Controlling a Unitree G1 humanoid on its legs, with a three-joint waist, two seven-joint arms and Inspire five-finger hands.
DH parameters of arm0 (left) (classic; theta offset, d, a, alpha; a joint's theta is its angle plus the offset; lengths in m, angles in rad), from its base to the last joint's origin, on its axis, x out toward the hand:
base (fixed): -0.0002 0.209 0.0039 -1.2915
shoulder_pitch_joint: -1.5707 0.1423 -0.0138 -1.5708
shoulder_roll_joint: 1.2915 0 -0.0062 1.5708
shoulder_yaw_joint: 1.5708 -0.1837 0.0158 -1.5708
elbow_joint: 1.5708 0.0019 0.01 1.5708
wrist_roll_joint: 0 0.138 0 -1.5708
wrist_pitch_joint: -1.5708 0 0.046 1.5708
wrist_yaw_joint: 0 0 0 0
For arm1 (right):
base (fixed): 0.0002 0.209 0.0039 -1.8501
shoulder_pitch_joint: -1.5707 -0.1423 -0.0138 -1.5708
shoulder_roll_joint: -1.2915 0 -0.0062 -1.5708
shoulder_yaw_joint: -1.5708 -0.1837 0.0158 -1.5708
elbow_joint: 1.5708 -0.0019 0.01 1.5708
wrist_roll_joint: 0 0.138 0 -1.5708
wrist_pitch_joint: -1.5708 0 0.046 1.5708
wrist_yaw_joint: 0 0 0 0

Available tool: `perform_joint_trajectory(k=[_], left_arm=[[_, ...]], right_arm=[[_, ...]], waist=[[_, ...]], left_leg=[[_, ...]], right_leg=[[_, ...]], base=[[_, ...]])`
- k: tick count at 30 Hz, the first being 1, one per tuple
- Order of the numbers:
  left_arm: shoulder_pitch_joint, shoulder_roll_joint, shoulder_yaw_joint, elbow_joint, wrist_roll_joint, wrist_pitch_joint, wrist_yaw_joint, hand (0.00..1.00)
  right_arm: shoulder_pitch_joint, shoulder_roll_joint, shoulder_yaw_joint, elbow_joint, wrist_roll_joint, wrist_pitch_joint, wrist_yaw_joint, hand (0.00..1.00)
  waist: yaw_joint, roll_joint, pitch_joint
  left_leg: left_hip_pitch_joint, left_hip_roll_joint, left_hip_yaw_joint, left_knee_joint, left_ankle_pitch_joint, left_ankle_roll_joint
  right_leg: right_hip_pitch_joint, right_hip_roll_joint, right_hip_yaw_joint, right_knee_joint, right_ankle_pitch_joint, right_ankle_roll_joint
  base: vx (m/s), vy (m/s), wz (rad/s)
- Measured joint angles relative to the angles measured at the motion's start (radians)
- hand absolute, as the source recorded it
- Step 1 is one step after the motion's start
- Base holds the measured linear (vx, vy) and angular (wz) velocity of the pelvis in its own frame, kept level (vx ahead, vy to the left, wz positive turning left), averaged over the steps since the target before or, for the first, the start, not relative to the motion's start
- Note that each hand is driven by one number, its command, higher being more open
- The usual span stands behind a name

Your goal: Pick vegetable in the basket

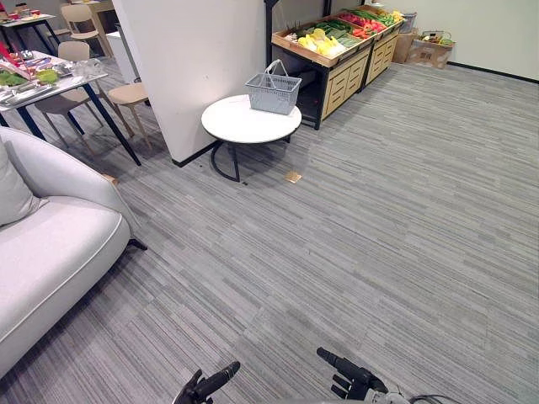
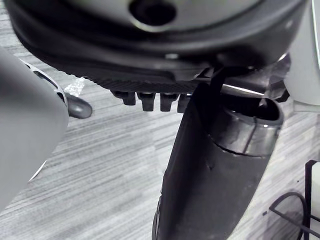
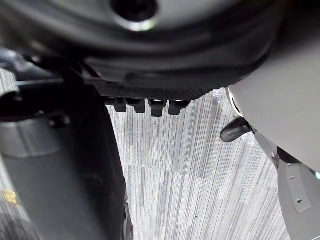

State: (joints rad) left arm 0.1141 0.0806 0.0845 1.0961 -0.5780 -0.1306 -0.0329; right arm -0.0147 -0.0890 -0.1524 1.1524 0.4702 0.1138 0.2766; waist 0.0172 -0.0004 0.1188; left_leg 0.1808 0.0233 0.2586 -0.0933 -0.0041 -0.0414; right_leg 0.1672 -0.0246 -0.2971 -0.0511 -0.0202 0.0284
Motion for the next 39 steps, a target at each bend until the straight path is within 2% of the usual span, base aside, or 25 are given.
perform_joint_trajectory(k=[8, 10, 12, 14, 17, 18, 19, 20, 21, 23, 24, 25, 27, 28, 29, 30, 31, 32, 33, 34, 35, 36, 37, 38, 39], left_arm=[[0.000, 0.001, -0.002, 0.008, -0.001, 0.000, -0.001, 1.00], [0.000, 0.002, -0.017, 0.008, -0.001, 0.000, -0.001, 1.00], [-0.003, 0.015, -0.043, 0.008, 0.000, 0.000, -0.011, 1.00], [-0.010, 0.033, -0.069, 0.007, -0.001, 0.000, -0.016, 1.00], [-0.011, 0.045, -0.069, 0.006, -0.003, 0.000, -0.016, 1.00], [-0.011, 0.055, -0.068, 0.006, -0.006, 0.001, -0.014, 1.00], [-0.011, 0.057, -0.068, 0.007, -0.012, 0.001, -0.013, 1.00], [-0.010, 0.058, -0.068, 0.008, -0.024, 0.002, -0.011, 1.00], [-0.010, 0.058, -0.068, 0.008, -0.024, 0.003, -0.011, 1.00], [-0.014, 0.057, -0.064, 0.010, -0.022, 0.005, -0.014, 1.00], [-0.007, 0.059, -0.062, 0.013, -0.018, 0.009, -0.019, 1.00], [-0.002, 0.060, -0.061, 0.017, -0.016, 0.009, -0.022, 1.00], [0.022, 0.072, -0.049, 0.029, -0.001, 0.011, -0.027, 1.00], [0.026, 0.072, -0.036, 0.030, 0.000, 0.011, -0.031, 1.00], [0.032, 0.074, -0.020, 0.030, 0.000, 0.012, -0.033, 1.00], [0.033, 0.080, -0.021, 0.030, 0.000, 0.012, -0.034, 1.00], [0.032, 0.081, -0.021, 0.030, 0.000, 0.012, -0.035, 1.00], [0.030, 0.078, -0.021, 0.030, 0.000, 0.014, -0.035, 1.00], [0.032, 0.066, -0.020, 0.031, -0.001, 0.018, -0.039, 1.00], [0.037, 0.060, -0.017, 0.033, -0.001, 0.018, -0.045, 1.00], [0.034, 0.038, 0.010, 0.033, -0.002, 0.007, -0.052, 1.00], [0.036, 0.029, 0.032, 0.031, -0.011, -0.001, -0.056, 1.00], [0.034, 0.022, 0.075, 0.029, -0.045, -0.003, -0.060, 1.00], [0.025, 0.020, 0.101, 0.029, -0.062, 0.000, -0.062, 1.00], [0.021, 0.019, 0.109, 0.029, -0.063, 0.000, -0.063, 1.00]], right_arm=[[0.001, -0.002, 0.016, 0.001, 0.001, -0.002, 0.000, 1.00], [0.000, -0.006, 0.016, -0.001, 0.001, -0.003, 0.003, 1.00], [-0.006, -0.007, 0.016, -0.005, 0.003, -0.011, 0.009, 1.00], [-0.011, -0.008, 0.015, -0.018, 0.006, -0.023, 0.034, 1.00], [-0.011, -0.008, 0.015, -0.037, 0.006, -0.031, 0.053, 1.00], [-0.013, -0.007, 0.014, -0.038, 0.006, -0.033, 0.062, 1.00], [-0.012, -0.006, 0.012, -0.038, 0.006, -0.036, 0.066, 1.00], [-0.012, -0.006, 0.000, -0.038, 0.006, -0.038, 0.073, 1.00], [-0.012, -0.005, -0.010, -0.037, 0.006, -0.038, 0.076, 1.00], [-0.020, -0.011, -0.028, -0.038, 0.011, -0.042, 0.080, 1.00], [-0.029, -0.020, -0.028, -0.038, 0.014, -0.043, 0.080, 1.00], [-0.032, -0.023, -0.028, -0.038, 0.015, -0.042, 0.079, 1.00], [-0.033, -0.023, -0.028, -0.039, 0.016, -0.040, 0.076, 1.00], [-0.033, -0.022, -0.028, -0.040, 0.016, -0.038, 0.076, 1.00], [-0.033, -0.019, -0.028, -0.039, 0.016, -0.036, 0.074, 1.00], [-0.032, -0.013, -0.028, -0.039, 0.016, -0.030, 0.071, 1.00], [-0.033, -0.012, -0.029, -0.039, 0.017, -0.029, 0.069, 1.00], [-0.036, -0.017, -0.035, -0.044, 0.045, -0.029, 0.065, 1.00], [-0.036, -0.019, -0.062, -0.043, 0.052, -0.026, 0.062, 1.00], [-0.037, -0.018, -0.071, -0.038, 0.055, -0.024, 0.058, 1.00], [-0.038, -0.018, -0.094, -0.026, 0.057, -0.023, 0.056, 1.00], [-0.035, -0.019, -0.101, -0.019, 0.060, -0.024, 0.058, 1.00], [-0.033, -0.029, -0.102, -0.011, 0.061, -0.031, 0.060, 1.00], [-0.034, -0.033, -0.096, 0.006, 0.060, -0.031, 0.059, 1.00], [-0.033, -0.037, -0.092, 0.020, 0.059, -0.030, 0.059, 1.00]], waist=[[0.000, -0.002, 0.003], [0.001, 0.002, 0.007], [0.003, -0.007, 0.015], [0.001, -0.021, 0.030], [0.001, -0.032, 0.049], [0.001, -0.045, 0.054], [0.001, -0.047, 0.055], [0.000, -0.047, 0.056], [0.000, -0.046, 0.057], [0.000, -0.025, 0.069], [0.002, -0.007, 0.080], [0.002, 0.000, 0.084], [0.008, -0.003, 0.089], [0.010, -0.007, 0.091], [0.015, -0.015, 0.093], [0.020, -0.028, 0.094], [0.021, -0.030, 0.094], [0.016, -0.009, 0.091], [0.009, 0.013, 0.070], [0.012, 0.009, 0.057], [0.013, 0.018, 0.050], [0.010, 0.026, 0.041], [0.005, 0.043, 0.037], [0.002, 0.045, 0.045], [0.002, 0.045, 0.053]], left_leg=[[0.026, 0.000, 0.006, 0.000, -0.001, 0.000], [0.034, 0.004, 0.010, 0.000, -0.008, 0.012], [0.032, -0.002, 0.017, 0.000, -0.019, 0.024], [0.034, -0.020, 0.024, -0.001, -0.029, 0.043], [0.051, -0.030, 0.025, 0.000, -0.037, 0.061], [0.067, -0.034, 0.015, 0.000, -0.041, 0.067], [0.072, -0.034, 0.006, 0.000, -0.044, 0.071], [0.080, -0.030, -0.010, 0.010, -0.052, 0.077], [0.076, -0.026, -0.018, 0.027, -0.063, 0.076], [0.046, 0.009, -0.028, 0.110, -0.112, 0.067], [0.041, 0.038, -0.027, 0.153, -0.139, 0.052], [0.042, 0.050, -0.027, 0.170, -0.151, 0.045], [0.047, 0.091, -0.026, 0.215, -0.189, -0.006], [0.049, 0.100, -0.027, 0.228, -0.200, -0.021], [0.056, 0.120, -0.028, 0.252, -0.224, -0.054], [0.066, 0.137, -0.029, 0.269, -0.252, -0.085], [0.071, 0.150, -0.031, 0.277, -0.273, -0.100], [0.097, 0.198, -0.028, 0.285, -0.302, -0.125], [0.122, 0.240, -0.020, 0.285, -0.310, -0.138], [0.122, 0.258, -0.015, 0.313, -0.298, -0.135], [0.088, 0.294, -0.015, 0.421, -0.272, -0.103], [0.060, 0.319, -0.015, 0.490, -0.256, -0.090], [-0.008, 0.370, -0.019, 0.639, -0.188, -0.076], [-0.079, 0.405, -0.049, 0.814, -0.122, -0.091], [-0.112, 0.409, -0.064, 0.905, -0.145, -0.098]], right_leg=[[0.021, 0.000, 0.006, 0.003, 0.005, 0.000], [0.005, -0.005, 0.004, 0.057, -0.012, 0.010], [-0.049, -0.031, -0.005, 0.175, -0.069, 0.022], [-0.119, -0.086, -0.032, 0.339, -0.120, 0.058], [-0.206, -0.152, -0.059, 0.567, -0.120, 0.066], [-0.226, -0.181, -0.070, 0.651, -0.109, 0.080], [-0.236, -0.190, -0.078, 0.677, -0.105, 0.077], [-0.244, -0.199, -0.082, 0.699, -0.141, 0.060], [-0.249, -0.202, -0.082, 0.693, -0.159, 0.061], [-0.264, -0.202, -0.085, 0.611, -0.180, 0.061], [-0.267, -0.201, -0.085, 0.527, -0.169, 0.071], [-0.267, -0.201, -0.084, 0.478, -0.155, 0.082], [-0.268, -0.209, -0.071, 0.289, -0.056, 0.115], [-0.268, -0.211, -0.069, 0.260, -0.031, 0.118], [-0.267, -0.209, -0.061, 0.224, 0.004, 0.117], [-0.265, -0.205, -0.050, 0.228, 0.010, 0.111], [-0.268, -0.204, -0.046, 0.254, 0.025, 0.105], [-0.296, -0.180, -0.046, 0.365, 0.033, 0.081], [-0.329, -0.148, -0.053, 0.471, -0.062, 0.043], [-0.343, -0.137, -0.052, 0.510, -0.104, 0.028], [-0.337, -0.108, -0.046, 0.533, -0.144, 0.010], [-0.328, -0.087, -0.046, 0.525, -0.153, -0.005], [-0.291, -0.046, -0.045, 0.492, -0.168, -0.030], [-0.227, -0.009, -0.038, 0.427, -0.171, -0.046], [-0.186, 0.007, -0.032, 0.390, -0.169, -0.051]], base=[[-0.03, -0.009, -0.03], [-0.06, 0.018, -0.05], [-0.07, 0.045, -0.08], [-0.06, 0.075, 0.00], [-0.05, 0.116, 0.12], [-0.03, 0.098, 0.23], [-0.01, 0.091, 0.30], [0.01, 0.036, 0.26], [0.03, 0.010, 0.31], [0.06, -0.050, 0.17], [0.06, -0.067, 0.02], [0.10, -0.082, 0.01], [0.18, -0.141, 0.06], [0.27, -0.237, 0.08], [0.32, -0.319, 0.07], [0.34, -0.358, 0.06], [0.37, -0.444, 0.02], [0.39, -0.509, 0.01], [0.43, -0.501, -0.07], [0.62, -0.621, -0.26], [0.57, -0.506, -0.40], [0.57, -0.511, -0.43], [0.54, -0.400, -0.34], [0.52, -0.352, -0.28], [0.60, -0.354, -0.26]])
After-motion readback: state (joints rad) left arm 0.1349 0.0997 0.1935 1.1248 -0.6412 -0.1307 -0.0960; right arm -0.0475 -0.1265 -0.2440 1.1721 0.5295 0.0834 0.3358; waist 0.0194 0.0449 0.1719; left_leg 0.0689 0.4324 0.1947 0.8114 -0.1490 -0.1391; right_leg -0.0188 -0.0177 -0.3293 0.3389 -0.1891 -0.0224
